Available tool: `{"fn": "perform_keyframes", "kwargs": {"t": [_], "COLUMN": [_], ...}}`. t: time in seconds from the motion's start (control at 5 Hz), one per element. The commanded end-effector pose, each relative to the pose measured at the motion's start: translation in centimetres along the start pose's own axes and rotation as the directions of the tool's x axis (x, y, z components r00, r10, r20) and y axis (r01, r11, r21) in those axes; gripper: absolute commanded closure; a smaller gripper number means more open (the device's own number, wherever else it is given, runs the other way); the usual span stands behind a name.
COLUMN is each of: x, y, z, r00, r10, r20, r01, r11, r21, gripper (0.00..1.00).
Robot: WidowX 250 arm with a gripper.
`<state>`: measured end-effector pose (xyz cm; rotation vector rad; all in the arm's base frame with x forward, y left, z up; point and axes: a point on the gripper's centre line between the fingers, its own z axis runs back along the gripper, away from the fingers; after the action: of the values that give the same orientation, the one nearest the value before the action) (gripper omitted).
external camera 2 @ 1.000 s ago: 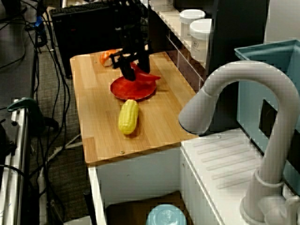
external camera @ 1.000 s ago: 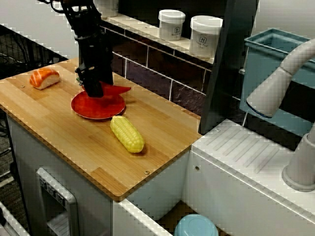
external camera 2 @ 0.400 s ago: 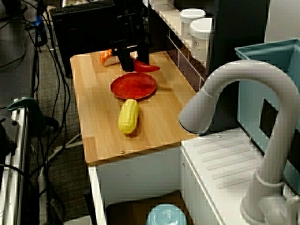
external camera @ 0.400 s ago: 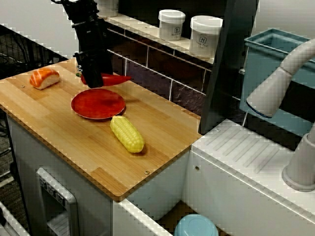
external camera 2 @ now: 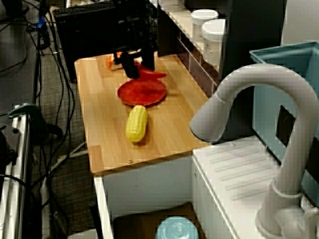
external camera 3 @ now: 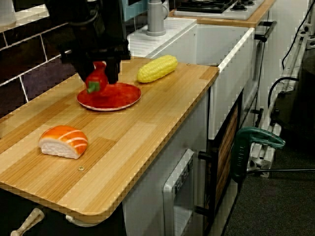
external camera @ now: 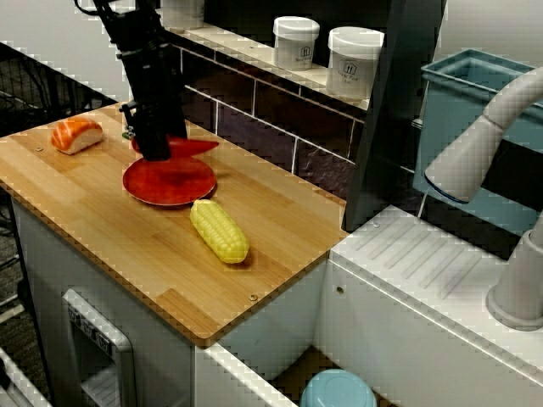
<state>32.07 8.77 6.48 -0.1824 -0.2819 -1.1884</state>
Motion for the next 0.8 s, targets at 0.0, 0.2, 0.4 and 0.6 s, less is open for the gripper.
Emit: {"fn": "perform_keyframes", "kwargs": {"t": [0.0, 0.2, 0.4, 0.6], "x": [-0.3, -1.7, -2.8, -4.4], "y": [-0.2, 0.0, 0.1, 0.1], "z": [3.3, 4.1, 4.9, 5.7], "r00": [0.997, 0.993, 0.991, 0.989], "r10": [-0.043, -0.029, 0.007, 0.048], "r20": [-0.061, -0.114, -0.137, -0.141], "r01": [0.05, 0.047, 0.02, -0.017], "r11": [0.992, 0.986, 0.98, 0.978], "r21": [0.12, 0.159, 0.196, 0.208], "gripper": [1.0, 1.0, 1.0, 1.0]}}
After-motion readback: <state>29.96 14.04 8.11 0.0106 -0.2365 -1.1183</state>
